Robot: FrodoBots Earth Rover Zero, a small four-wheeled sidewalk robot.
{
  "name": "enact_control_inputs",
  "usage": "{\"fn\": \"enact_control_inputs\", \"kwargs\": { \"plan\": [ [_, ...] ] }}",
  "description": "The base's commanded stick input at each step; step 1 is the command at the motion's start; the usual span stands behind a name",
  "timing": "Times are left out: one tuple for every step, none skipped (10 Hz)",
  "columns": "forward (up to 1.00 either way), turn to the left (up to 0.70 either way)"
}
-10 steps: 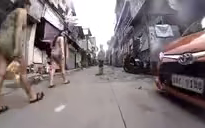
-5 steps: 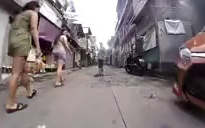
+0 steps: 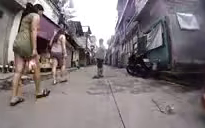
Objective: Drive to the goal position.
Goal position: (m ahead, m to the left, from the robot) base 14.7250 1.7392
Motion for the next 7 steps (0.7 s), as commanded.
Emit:
{"fn": "enact_control_inputs", "kwargs": {
  "plan": [
    [1.00, 0.00],
    [1.00, 0.00],
    [1.00, 0.00],
    [1.00, 0.00],
    [1.00, 0.00],
    [1.00, 0.00],
    [1.00, -0.06]
  ]
}}
